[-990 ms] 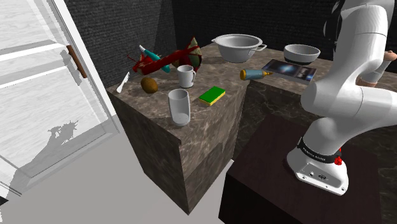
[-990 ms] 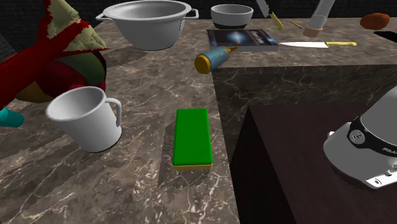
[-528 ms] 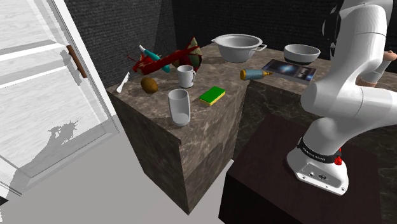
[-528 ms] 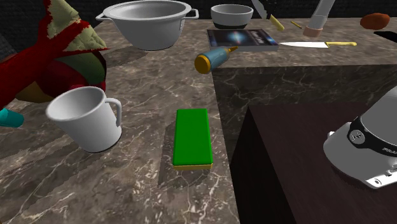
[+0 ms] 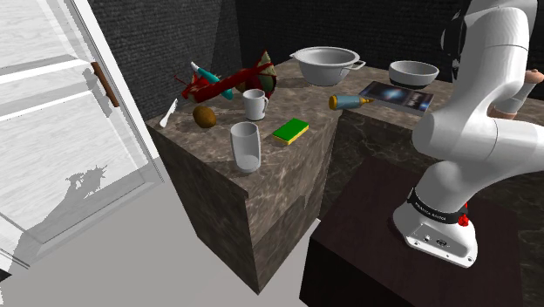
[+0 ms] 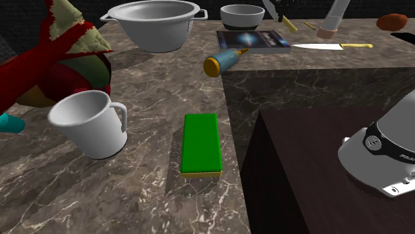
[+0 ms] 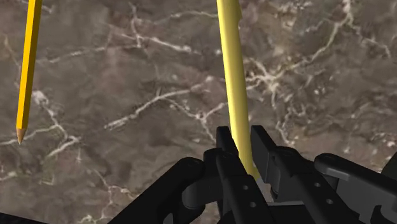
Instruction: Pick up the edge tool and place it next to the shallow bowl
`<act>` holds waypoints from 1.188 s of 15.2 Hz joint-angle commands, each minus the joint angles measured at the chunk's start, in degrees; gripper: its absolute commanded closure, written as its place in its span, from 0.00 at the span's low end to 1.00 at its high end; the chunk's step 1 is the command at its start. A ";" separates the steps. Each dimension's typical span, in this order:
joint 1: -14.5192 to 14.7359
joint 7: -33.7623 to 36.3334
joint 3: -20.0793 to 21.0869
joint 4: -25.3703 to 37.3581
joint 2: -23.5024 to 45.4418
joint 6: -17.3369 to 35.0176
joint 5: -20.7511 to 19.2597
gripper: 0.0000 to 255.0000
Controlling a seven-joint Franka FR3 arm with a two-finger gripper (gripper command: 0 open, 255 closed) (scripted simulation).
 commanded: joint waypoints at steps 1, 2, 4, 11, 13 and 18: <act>-0.05 0.03 0.12 -0.21 0.47 -0.19 0.04 0.00; 0.11 0.16 0.11 -0.33 0.36 -0.19 0.00 0.00; 0.03 0.13 0.13 -0.20 0.47 -0.21 0.03 0.00; -1.18 0.78 -0.07 6.76 0.20 -7.13 -0.39 0.00; -1.18 0.78 -0.07 6.75 0.20 -7.13 -0.40 0.00; -1.18 0.78 -0.07 6.75 0.20 -7.12 -0.39 0.00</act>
